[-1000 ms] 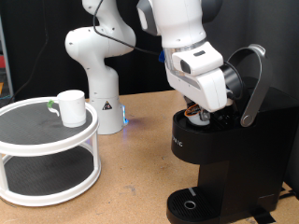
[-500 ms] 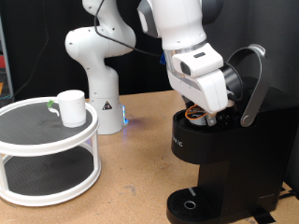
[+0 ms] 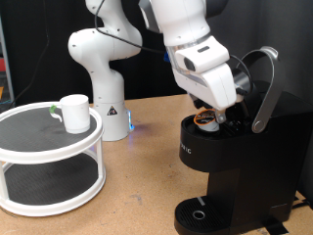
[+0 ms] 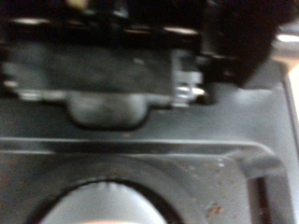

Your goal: Make a cup of coffee with the keurig machine

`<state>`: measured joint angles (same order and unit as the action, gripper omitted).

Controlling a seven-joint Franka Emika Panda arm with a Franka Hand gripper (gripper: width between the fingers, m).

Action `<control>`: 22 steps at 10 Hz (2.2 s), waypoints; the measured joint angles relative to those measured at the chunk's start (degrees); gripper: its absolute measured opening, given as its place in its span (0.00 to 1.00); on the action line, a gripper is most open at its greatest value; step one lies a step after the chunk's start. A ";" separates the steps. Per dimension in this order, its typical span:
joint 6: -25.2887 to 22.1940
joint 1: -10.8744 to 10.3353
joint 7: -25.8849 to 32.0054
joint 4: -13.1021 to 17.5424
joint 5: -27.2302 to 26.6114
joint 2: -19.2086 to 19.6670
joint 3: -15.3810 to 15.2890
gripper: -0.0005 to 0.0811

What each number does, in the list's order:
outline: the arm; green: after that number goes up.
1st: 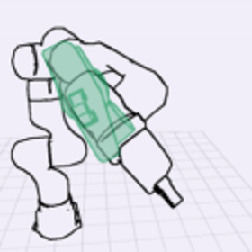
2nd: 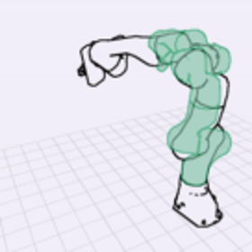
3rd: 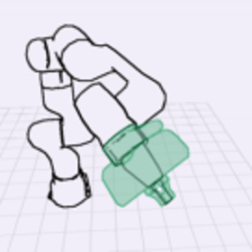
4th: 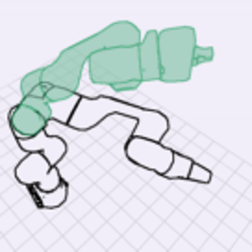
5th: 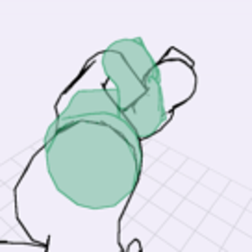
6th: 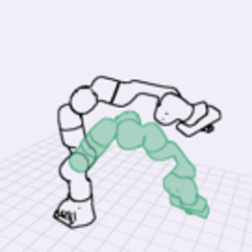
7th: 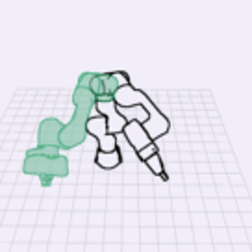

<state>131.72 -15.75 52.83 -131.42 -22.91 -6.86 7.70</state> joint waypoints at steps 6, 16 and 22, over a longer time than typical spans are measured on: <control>-3.48 0.05 2.28 -3.07 2.52 -5.03 0.39 0.98; -3.21 -0.18 2.51 -4.45 2.10 -5.14 0.22 0.98; -2.84 -0.38 2.51 -6.29 2.07 -5.15 -1.33 0.98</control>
<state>128.88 -16.13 55.34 -137.72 -20.84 -12.01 6.37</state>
